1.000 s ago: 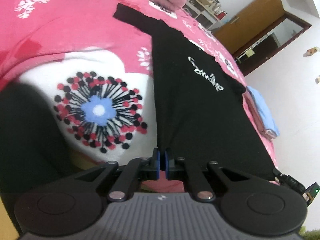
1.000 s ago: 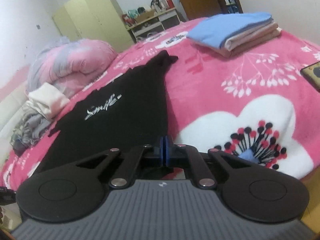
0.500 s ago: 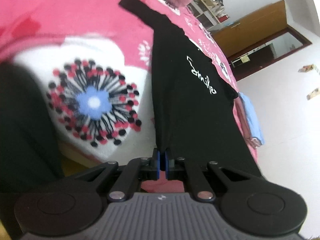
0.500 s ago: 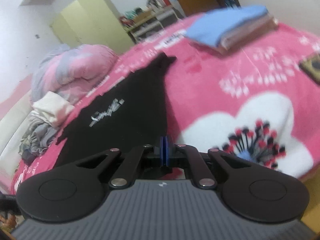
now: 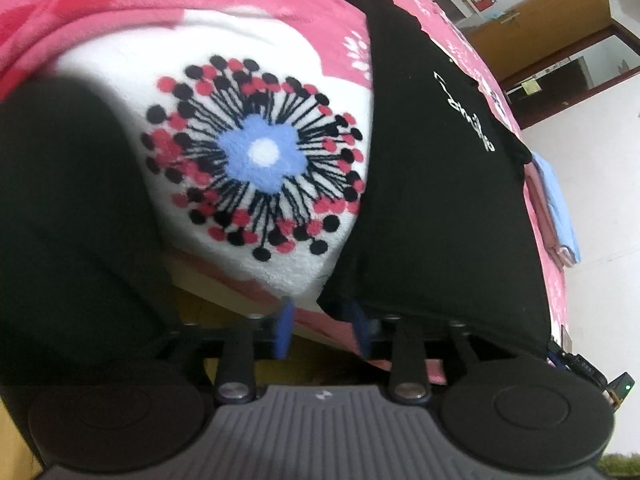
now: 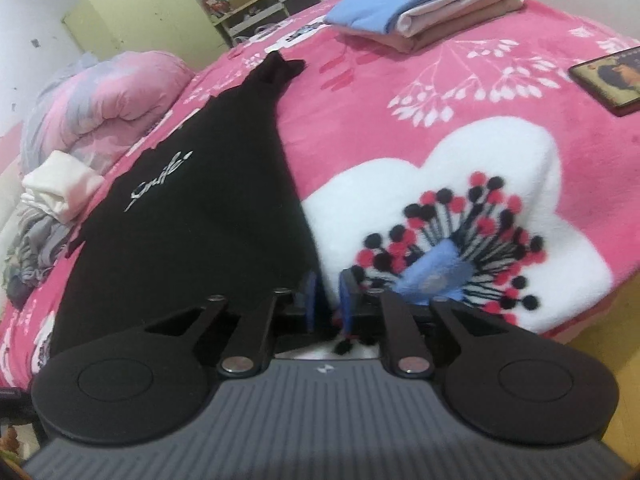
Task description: Fold clothes
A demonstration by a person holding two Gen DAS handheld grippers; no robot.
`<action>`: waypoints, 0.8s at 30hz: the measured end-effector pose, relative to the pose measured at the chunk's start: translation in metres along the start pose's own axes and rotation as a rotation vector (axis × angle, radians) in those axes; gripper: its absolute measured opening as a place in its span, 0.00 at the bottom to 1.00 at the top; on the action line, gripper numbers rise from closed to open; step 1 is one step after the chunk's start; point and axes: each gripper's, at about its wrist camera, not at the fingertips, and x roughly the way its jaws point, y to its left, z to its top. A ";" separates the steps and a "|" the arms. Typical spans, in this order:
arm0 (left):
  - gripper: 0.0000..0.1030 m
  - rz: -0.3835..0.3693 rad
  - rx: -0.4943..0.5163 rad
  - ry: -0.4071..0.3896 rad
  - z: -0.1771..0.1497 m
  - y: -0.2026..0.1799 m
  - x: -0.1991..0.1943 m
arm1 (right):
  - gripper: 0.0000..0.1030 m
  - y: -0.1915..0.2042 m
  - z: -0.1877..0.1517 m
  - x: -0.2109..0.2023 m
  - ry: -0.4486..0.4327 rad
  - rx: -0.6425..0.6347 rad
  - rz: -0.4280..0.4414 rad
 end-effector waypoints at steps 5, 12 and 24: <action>0.69 0.015 0.110 -0.049 0.018 -0.025 -0.022 | 0.25 -0.011 0.003 -0.019 -0.071 0.056 -0.041; 0.84 -0.071 0.332 -0.074 0.076 -0.118 -0.012 | 0.42 -0.005 0.033 -0.015 -0.155 0.084 0.017; 1.00 -0.255 0.605 -0.101 0.188 -0.303 0.072 | 0.59 0.047 0.166 0.069 -0.159 0.035 0.245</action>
